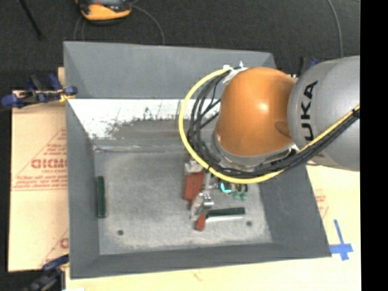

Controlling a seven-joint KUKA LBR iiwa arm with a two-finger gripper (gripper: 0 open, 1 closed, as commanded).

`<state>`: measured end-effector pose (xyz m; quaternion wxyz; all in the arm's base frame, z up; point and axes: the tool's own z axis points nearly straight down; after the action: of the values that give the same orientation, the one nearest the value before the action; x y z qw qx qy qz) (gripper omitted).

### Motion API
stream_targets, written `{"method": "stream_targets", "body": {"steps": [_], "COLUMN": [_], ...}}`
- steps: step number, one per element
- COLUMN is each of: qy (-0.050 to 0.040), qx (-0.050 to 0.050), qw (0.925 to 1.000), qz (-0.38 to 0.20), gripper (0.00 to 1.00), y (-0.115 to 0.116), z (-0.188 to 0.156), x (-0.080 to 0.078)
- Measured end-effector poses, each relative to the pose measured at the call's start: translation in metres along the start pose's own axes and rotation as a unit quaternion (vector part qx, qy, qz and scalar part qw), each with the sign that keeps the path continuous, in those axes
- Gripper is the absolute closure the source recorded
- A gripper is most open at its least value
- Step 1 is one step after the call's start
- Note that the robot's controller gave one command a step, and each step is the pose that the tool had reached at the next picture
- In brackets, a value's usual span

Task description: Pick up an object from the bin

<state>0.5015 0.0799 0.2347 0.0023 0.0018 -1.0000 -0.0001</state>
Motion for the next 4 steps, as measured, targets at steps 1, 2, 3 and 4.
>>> {"method": "stream_targets", "body": {"steps": [1, 2, 3, 4], "qy": [-0.0038, -0.0076, -0.0023, -0.0039], "qx": [0.000, -0.001, 0.000, 0.000], "qw": [1.0000, 0.9996, 0.9928, 0.9885], "qz": [0.001, 0.028, 0.120, 0.151], "gripper": [0.00, 0.00, 0.00, 0.00], "y": [0.000, -0.029, -0.047, -0.068], "z": [-0.004, 0.038, 0.071, 0.100], "x": [-0.002, -0.008, -0.008, -0.012]}}
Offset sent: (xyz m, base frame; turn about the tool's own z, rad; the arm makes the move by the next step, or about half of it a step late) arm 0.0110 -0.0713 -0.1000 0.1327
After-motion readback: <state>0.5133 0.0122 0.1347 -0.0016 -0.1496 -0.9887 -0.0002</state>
